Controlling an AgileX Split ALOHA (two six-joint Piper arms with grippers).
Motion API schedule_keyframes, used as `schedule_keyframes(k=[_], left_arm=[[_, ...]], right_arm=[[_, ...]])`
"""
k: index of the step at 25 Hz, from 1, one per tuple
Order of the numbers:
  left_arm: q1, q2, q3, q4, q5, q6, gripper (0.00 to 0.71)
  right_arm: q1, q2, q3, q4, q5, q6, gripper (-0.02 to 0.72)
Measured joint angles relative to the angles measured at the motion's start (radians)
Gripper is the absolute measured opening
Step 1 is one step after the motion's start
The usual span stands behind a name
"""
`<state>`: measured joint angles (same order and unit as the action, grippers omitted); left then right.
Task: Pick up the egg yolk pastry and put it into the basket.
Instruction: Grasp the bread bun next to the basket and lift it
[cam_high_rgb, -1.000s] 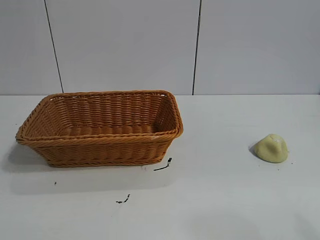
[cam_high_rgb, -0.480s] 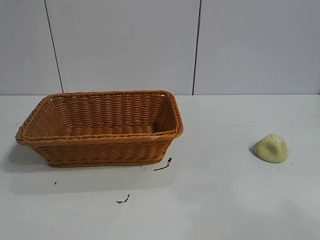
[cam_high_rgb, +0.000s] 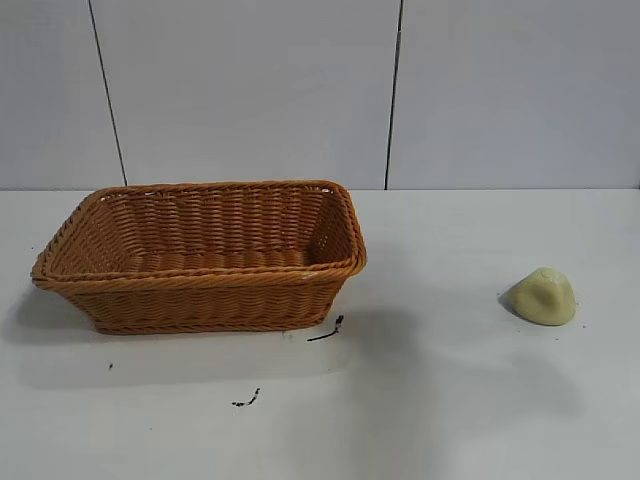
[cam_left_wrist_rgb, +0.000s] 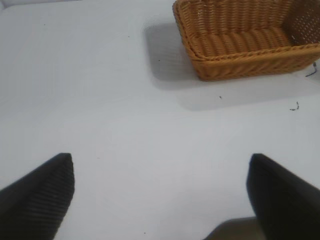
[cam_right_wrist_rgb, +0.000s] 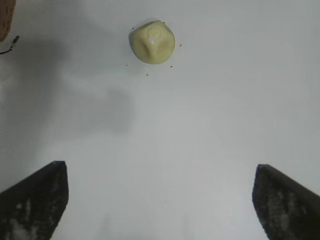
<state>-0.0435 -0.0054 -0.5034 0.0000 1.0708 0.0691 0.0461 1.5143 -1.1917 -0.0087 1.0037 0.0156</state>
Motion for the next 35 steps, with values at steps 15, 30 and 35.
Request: schedule_keyframes(k=[15, 30, 35], left_arm=[[0.0, 0.0, 0.0, 0.0, 0.0, 0.0, 0.696], [0.0, 0.0, 0.0, 0.0, 0.0, 0.0, 0.696], [0.0, 0.0, 0.0, 0.0, 0.0, 0.0, 0.696]], right_arm=[[0.0, 0.513, -0.264, 0.009, -0.055, -0.009, 0.693], [0.009, 0.607, -0.265, 0.023, -0.139, -0.027, 0.693], [0.009, 0.656, -0.265, 0.032, -0.165, -0.043, 0.693]])
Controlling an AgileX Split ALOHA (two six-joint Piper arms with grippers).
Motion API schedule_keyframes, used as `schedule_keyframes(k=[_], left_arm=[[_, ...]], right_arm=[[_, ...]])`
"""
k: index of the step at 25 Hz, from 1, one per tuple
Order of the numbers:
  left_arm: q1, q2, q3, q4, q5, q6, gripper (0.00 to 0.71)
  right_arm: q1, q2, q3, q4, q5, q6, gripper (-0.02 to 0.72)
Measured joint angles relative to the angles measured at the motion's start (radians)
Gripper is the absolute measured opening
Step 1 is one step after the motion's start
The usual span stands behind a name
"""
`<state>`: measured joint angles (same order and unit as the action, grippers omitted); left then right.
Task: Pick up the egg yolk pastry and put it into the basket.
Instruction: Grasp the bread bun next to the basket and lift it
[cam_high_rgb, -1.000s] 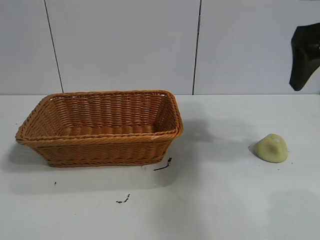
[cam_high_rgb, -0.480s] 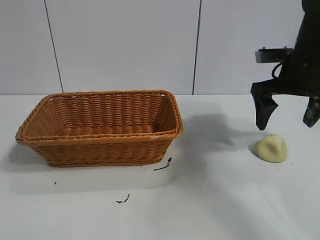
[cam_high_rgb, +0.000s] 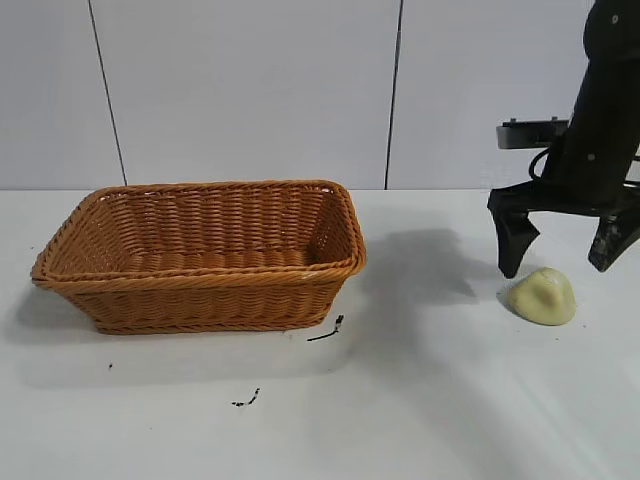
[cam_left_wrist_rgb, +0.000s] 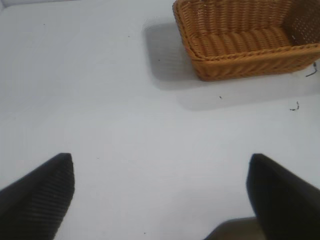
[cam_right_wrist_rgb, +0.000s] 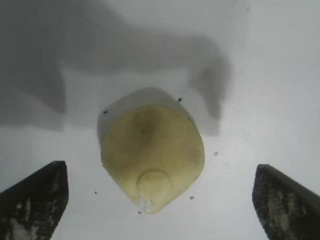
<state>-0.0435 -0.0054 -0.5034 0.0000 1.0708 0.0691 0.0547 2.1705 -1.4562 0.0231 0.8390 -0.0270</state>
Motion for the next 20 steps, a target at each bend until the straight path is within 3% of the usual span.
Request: schedule_keyframes(k=[10, 12, 18, 20], left_arm=[[0.0, 0.0, 0.0, 0.0, 0.0, 0.0, 0.696], [0.0, 0.0, 0.0, 0.0, 0.0, 0.0, 0.696], [0.0, 0.0, 0.0, 0.0, 0.0, 0.0, 0.696], [0.0, 0.0, 0.0, 0.0, 0.0, 0.0, 0.696]], right_arm=[[0.0, 0.027, -0.001, -0.002, -0.004, -0.003, 0.683], [0.0, 0.028, -0.001, -0.003, -0.003, -0.003, 0.615], [0.0, 0.029, -0.007, -0.003, 0.002, -0.003, 0.222], [0.0, 0.026, -0.007, -0.003, 0.003, -0.003, 0.17]])
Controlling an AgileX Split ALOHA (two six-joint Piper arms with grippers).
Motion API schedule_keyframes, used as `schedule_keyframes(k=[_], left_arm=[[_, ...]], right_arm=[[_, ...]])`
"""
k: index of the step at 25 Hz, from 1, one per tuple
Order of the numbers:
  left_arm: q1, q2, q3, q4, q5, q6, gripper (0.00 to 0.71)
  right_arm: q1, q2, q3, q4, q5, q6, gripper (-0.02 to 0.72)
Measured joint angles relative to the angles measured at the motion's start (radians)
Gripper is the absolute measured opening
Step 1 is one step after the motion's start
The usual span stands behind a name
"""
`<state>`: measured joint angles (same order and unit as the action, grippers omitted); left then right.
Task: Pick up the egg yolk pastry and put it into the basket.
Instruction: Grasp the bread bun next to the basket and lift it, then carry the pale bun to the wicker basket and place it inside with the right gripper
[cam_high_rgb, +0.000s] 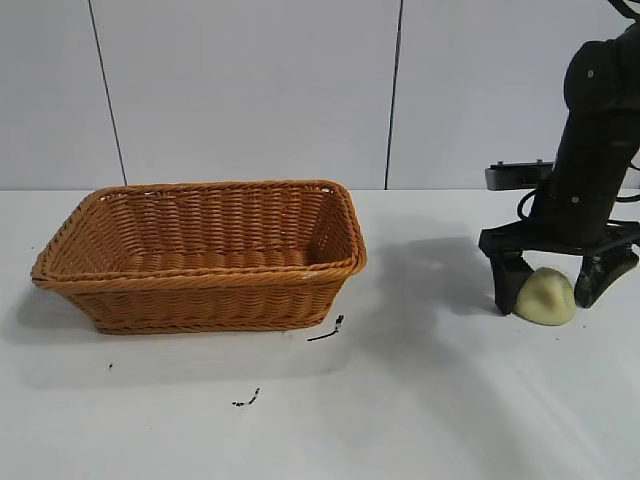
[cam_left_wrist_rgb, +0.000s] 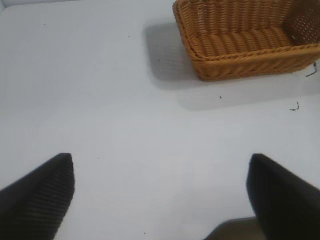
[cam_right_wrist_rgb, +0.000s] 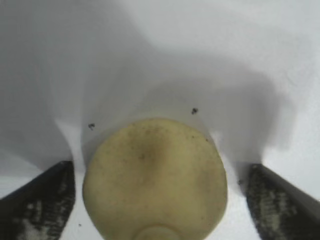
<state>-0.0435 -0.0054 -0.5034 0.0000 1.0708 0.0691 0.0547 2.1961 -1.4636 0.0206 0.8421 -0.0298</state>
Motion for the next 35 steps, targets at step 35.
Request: schedule_keyframes(k=[35], left_arm=[[0.0, 0.0, 0.0, 0.0, 0.0, 0.0, 0.696]], right_arm=[[0.366, -0.134, -0.561, -0.011, 0.308, 0.014, 0.143]])
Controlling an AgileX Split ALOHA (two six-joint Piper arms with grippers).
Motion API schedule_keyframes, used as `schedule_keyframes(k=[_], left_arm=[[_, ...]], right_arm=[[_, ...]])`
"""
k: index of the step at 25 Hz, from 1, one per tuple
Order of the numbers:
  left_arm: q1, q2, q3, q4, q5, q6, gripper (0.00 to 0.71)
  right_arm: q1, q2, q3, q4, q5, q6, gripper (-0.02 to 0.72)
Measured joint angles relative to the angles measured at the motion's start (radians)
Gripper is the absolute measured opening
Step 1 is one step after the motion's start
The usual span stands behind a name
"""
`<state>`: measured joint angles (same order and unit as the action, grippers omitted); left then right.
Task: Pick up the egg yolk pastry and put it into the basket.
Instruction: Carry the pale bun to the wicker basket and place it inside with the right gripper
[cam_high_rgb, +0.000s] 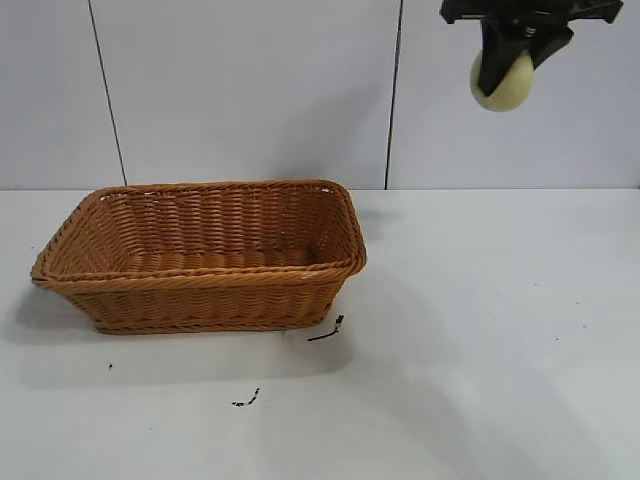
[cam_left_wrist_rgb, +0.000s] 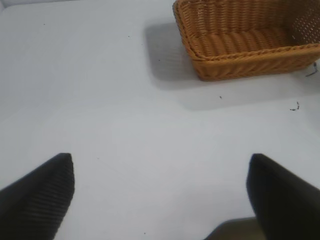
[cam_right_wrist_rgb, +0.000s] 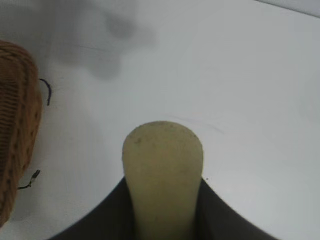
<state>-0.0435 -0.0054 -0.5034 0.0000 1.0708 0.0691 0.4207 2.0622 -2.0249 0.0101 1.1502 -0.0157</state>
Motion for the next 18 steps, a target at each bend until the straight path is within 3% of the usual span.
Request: schedule_keyframes(k=[8, 12, 18], left_arm=[[0.0, 0.0, 0.0, 0.0, 0.0, 0.0, 0.696], [0.0, 0.0, 0.0, 0.0, 0.0, 0.0, 0.696], [0.0, 0.0, 0.0, 0.0, 0.0, 0.0, 0.696]], right_arm=[[0.205, 0.115, -0.008, 0.0, -0.167, 0.016, 0.143], [0.242, 0.22, -0.008, 0.0, -0.288, 0.016, 0.143], [0.246, 0.346, -0.008, -0.015, -0.396, 0.016, 0.143]])
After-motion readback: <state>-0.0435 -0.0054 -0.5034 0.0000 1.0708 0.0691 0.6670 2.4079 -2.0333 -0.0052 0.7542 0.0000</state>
